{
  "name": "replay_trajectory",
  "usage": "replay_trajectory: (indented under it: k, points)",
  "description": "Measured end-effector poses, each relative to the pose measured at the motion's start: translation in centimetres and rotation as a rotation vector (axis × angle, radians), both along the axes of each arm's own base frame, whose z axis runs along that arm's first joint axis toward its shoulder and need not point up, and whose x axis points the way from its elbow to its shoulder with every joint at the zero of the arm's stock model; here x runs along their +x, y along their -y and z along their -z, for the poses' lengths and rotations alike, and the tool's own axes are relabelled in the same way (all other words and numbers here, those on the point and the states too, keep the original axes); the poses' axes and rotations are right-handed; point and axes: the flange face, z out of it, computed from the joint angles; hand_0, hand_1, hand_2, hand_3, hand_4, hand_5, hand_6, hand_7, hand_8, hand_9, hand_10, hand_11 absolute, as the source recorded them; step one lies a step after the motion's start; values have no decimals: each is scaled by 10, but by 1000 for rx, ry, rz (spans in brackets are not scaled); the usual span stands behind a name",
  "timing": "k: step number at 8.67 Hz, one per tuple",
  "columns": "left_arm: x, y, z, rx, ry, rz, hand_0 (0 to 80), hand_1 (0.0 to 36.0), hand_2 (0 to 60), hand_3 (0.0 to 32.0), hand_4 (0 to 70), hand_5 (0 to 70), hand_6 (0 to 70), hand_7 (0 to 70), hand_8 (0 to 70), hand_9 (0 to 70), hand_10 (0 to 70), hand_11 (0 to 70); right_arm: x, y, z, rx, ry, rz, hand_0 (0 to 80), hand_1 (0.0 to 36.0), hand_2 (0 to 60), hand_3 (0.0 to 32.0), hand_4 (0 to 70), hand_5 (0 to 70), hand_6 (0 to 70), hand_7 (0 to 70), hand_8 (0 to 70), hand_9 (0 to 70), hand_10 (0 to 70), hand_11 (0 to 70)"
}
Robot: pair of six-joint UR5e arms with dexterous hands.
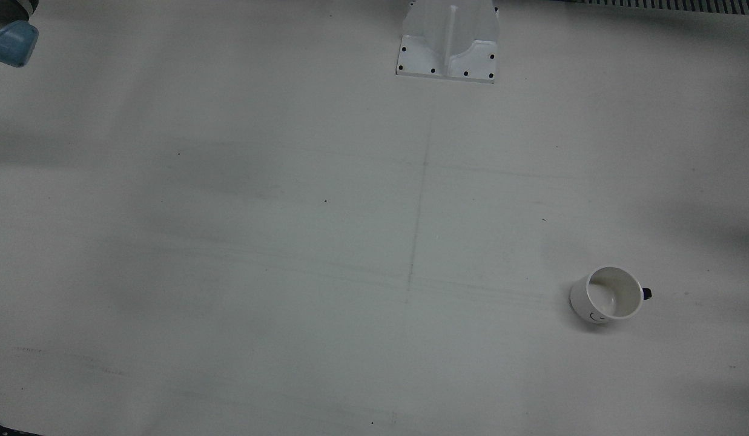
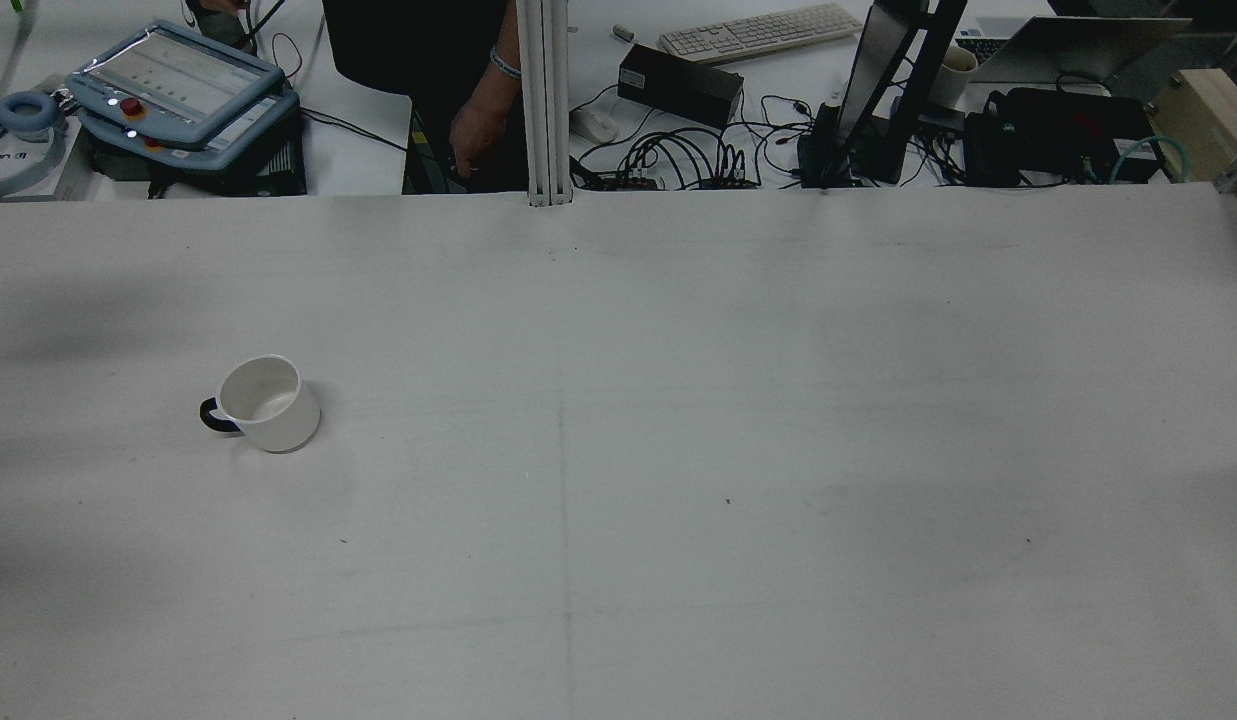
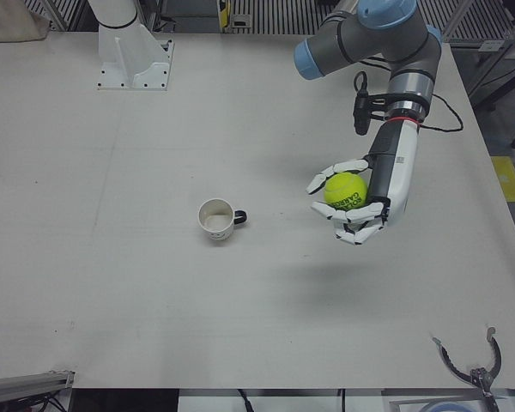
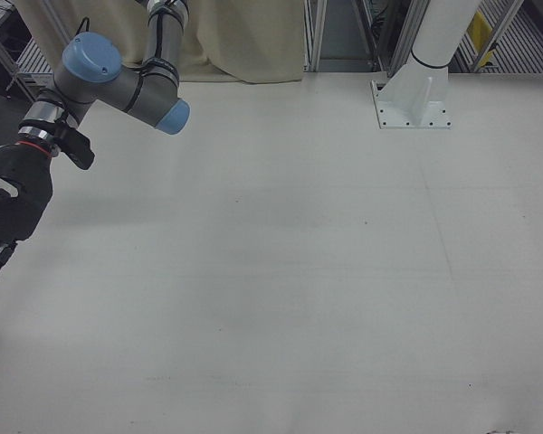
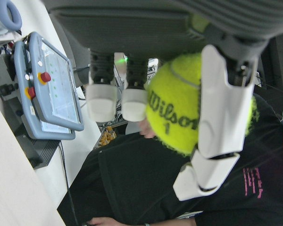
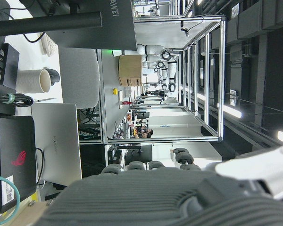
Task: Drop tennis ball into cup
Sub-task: 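Move the left hand holding the tennis ball over the white mug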
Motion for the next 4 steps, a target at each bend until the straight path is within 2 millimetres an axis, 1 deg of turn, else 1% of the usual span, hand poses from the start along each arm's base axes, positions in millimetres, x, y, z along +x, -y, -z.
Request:
replay_trajectory:
  k: [1, 2, 3, 4]
  points:
    - [15, -1, 5, 8, -2, -26, 603, 360, 600, 0, 700, 246, 380, 700, 700, 700, 700, 700, 0, 0, 0, 0, 0, 0, 0, 0, 0, 0, 0, 0, 0, 0, 0, 0, 0, 0]
    - [43, 3, 19, 22, -6, -73, 603, 360, 600, 0, 699, 246, 380, 700, 700, 700, 700, 700, 0, 0, 0, 0, 0, 0, 0, 0, 0, 0, 0, 0, 0, 0, 0, 0, 0, 0]
    - [82, 5, 36, 38, -12, -139, 603, 360, 600, 0, 697, 247, 380, 700, 700, 700, 700, 700, 0, 0, 0, 0, 0, 0, 0, 0, 0, 0, 0, 0, 0, 0, 0, 0, 0, 0]
    - [125, 3, 46, 45, -15, -210, 603, 360, 600, 0, 697, 248, 380, 700, 700, 700, 700, 700, 0, 0, 0, -1, 0, 0, 0, 0, 0, 0, 0, 0, 0, 0, 0, 0, 0, 0]
